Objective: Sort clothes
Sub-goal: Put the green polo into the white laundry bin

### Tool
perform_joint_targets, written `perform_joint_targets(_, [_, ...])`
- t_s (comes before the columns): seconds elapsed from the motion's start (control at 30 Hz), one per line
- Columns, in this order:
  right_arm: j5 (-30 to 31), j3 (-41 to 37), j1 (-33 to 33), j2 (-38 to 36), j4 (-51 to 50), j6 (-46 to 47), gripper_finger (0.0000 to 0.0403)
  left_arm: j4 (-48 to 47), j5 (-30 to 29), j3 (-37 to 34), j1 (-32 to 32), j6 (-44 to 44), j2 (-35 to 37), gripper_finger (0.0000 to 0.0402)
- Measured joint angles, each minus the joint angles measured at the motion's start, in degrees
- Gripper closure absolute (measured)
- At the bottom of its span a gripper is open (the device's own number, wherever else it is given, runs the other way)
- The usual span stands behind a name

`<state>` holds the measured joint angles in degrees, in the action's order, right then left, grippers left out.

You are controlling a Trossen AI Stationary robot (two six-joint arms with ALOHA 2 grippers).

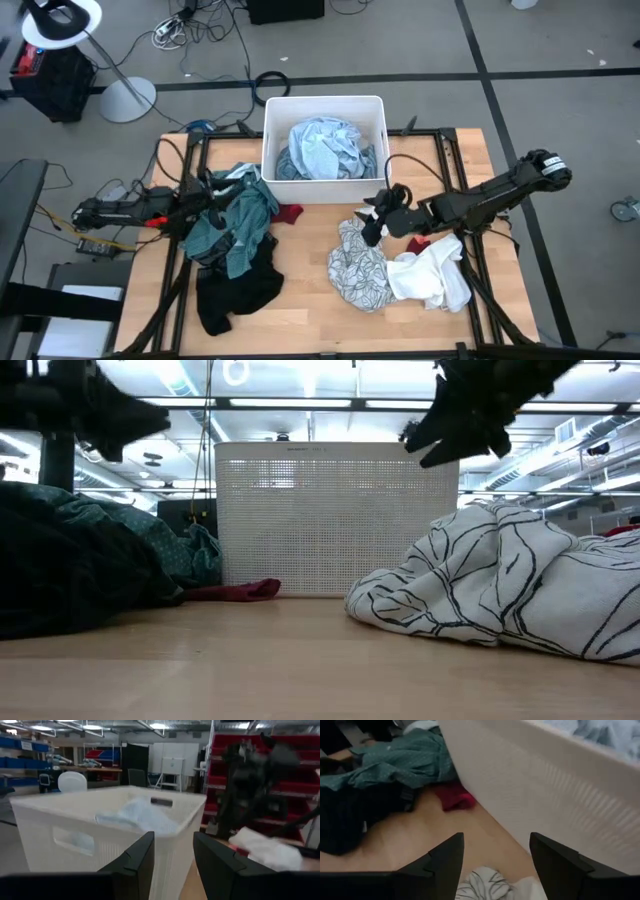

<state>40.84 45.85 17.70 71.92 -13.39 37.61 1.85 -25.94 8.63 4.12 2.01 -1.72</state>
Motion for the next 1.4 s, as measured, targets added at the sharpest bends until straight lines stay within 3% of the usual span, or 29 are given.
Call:
perform_joint_targets(0.17, [2.3, -7.4, 1.3, 0.0, 11.9, 0.2, 0.0174, -7.5, 0.1, 9.4, 0.0, -0.5, -4.0, 0.0259])
perform_joint_targets(0.3, [4.5, -11.9, 1.4, 0.1, 19.9, -0.2, 0.0174, -17.7, -0.3, 18.4, 0.0, 1.4, -11.1, 0.0259])
perform_joint_targets(0.6, [4.8, -14.6, 1.8, 0.1, 25.5, -1.7, 0.0174, -37.7, -5.0, 33.7, 0.0, 6.2, -29.9, 0.0259])
perform_joint_targets(0.8, [4.5, -14.6, 1.9, 0.1, 25.4, -1.9, 0.0174, -42.7, -6.7, 35.5, 0.0, 10.0, -35.6, 0.0259])
perform_joint_targets(1.1, [4.4, -14.6, 1.9, 0.2, 25.3, -3.4, 0.0174, -61.7, -7.1, 35.5, -3.7, 33.1, -36.5, 0.0259])
perform_joint_targets(1.4, [4.4, -14.6, 1.9, 0.2, 25.3, -4.6, 0.0174, -61.8, 0.4, 35.5, -18.3, 31.0, -40.5, 0.0259])
